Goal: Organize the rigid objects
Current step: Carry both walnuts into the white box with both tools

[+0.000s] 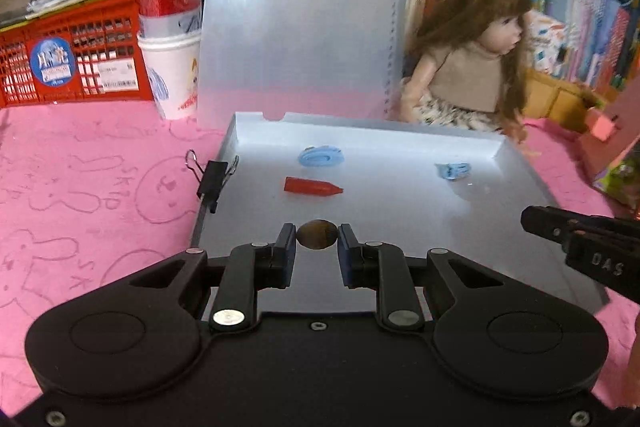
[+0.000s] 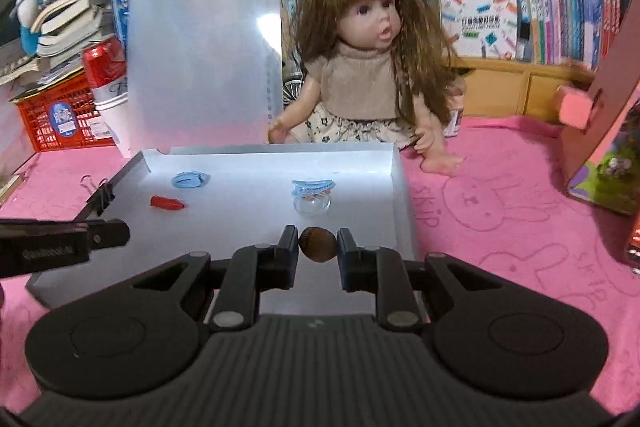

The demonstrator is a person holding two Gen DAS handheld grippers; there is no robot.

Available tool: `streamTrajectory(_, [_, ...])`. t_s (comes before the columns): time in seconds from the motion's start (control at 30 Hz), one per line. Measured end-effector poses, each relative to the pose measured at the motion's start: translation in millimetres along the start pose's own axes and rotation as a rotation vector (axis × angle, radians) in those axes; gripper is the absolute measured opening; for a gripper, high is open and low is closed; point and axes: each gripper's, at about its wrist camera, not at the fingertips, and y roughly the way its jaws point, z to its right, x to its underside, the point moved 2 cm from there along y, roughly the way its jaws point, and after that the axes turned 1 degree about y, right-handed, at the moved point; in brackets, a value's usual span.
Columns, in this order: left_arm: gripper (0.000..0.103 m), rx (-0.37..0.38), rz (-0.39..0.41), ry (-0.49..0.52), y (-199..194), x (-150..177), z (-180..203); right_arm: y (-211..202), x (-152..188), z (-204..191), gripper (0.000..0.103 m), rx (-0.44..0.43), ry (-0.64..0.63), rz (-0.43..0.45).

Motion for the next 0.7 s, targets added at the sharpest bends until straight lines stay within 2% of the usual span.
streamTrajectory(0.27, [0.021,-0.021,-0.046,-0.002,35,-8,2,31,-11,2,0.025,-0.012,0.035,-0.060])
streamTrajectory(0.7, [0.021,-0.017,-0.018,-0.005,55,-20,3,61,-10,5,0.025,0.010,0.047,-0.106])
